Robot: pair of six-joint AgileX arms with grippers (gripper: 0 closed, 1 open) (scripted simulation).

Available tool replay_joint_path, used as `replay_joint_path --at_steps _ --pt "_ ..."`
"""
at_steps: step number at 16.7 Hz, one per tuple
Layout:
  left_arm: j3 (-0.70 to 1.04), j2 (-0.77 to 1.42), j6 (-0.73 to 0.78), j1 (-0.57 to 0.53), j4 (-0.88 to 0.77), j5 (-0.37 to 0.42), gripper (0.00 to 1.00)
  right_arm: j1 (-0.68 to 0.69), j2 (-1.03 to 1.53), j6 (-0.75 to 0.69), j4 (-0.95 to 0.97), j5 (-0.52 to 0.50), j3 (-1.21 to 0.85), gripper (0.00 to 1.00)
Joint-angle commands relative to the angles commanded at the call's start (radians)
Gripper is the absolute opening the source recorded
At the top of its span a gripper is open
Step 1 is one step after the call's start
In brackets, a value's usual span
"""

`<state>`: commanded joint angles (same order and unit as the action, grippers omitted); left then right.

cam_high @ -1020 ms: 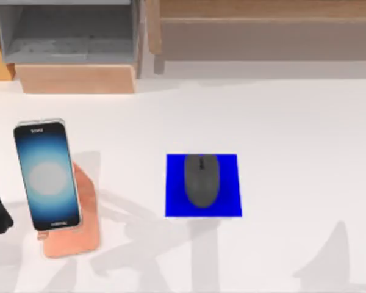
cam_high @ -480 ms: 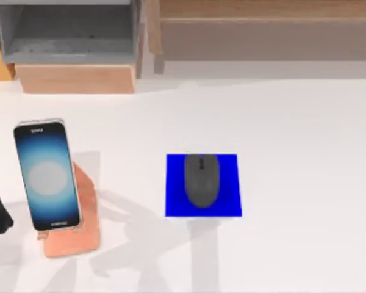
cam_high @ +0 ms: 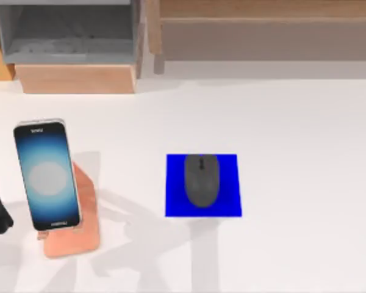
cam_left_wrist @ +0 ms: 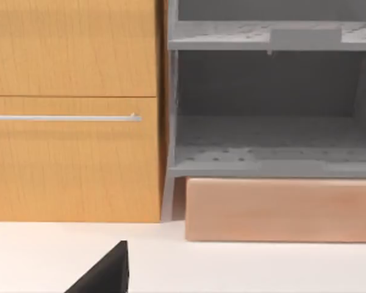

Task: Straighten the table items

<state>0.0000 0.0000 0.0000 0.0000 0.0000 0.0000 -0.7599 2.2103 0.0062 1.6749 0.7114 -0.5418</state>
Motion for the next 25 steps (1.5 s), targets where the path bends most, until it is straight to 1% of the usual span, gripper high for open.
replay_joint_path --at_steps 7,12,16,25 --pt "0.0 0.0 0.0 0.0 0.0 0.0 1.0 0.002 0.007 0.0 0.006 0.001 -0.006 1.0" --pt "0.0 0.0 0.0 0.0 0.0 0.0 1.0 0.059 0.026 -0.001 -0.058 -0.053 -0.089 1.0" --pt "0.0 0.0 0.0 0.0 0.0 0.0 1.0 0.067 0.028 -0.001 -0.066 -0.06 -0.101 1.0" --pt "0.0 0.0 0.0 0.0 0.0 0.0 1.0 0.067 0.028 -0.001 -0.066 -0.06 -0.101 0.32"
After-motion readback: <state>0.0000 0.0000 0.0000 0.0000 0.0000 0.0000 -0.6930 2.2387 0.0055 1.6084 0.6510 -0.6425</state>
